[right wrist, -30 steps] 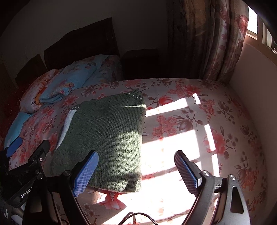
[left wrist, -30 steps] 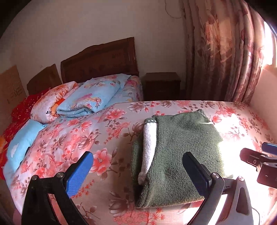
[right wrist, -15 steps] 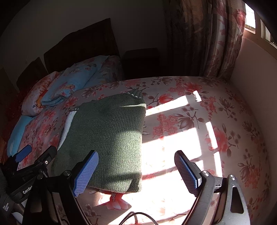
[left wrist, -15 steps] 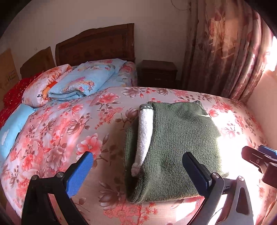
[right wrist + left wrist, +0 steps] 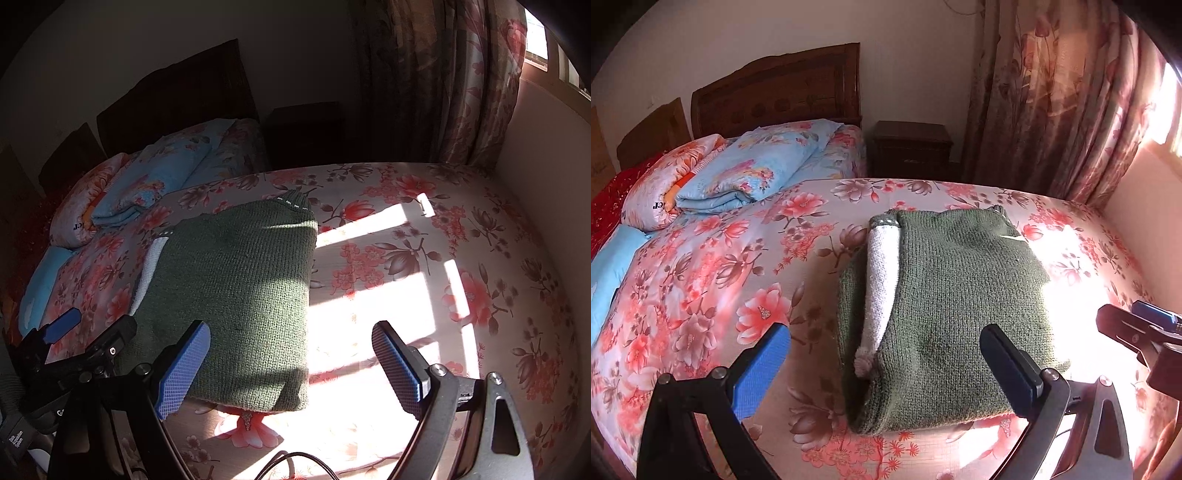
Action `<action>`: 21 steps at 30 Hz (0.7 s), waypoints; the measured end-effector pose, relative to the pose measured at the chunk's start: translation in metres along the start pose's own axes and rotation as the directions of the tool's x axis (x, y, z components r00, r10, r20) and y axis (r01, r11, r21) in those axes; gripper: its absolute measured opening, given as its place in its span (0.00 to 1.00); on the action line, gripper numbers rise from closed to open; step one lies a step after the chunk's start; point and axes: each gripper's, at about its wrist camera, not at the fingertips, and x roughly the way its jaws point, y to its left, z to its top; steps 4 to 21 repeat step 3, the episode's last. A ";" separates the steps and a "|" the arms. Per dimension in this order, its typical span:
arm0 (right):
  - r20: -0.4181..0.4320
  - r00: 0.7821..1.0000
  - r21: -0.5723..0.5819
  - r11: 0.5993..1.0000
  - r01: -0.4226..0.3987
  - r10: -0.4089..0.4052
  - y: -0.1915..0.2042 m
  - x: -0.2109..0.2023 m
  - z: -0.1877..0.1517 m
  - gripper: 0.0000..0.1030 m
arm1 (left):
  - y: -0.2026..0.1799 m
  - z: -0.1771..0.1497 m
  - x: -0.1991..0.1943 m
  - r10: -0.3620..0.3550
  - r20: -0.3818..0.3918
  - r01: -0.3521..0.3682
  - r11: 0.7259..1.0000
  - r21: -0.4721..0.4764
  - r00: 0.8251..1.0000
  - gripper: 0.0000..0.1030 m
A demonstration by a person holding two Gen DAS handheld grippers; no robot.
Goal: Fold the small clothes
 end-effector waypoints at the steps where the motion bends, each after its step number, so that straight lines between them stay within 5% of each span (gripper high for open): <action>1: 0.001 1.000 0.002 1.000 -0.003 0.003 -0.001 0.000 0.000 0.88 | 0.001 0.002 0.001 -0.017 -0.001 0.017 1.000 -0.004 1.000 1.00; 21: 0.001 1.000 0.005 1.000 -0.006 0.006 -0.001 0.000 0.000 0.88 | 0.001 0.004 0.002 0.000 0.005 0.000 1.000 -0.009 1.000 1.00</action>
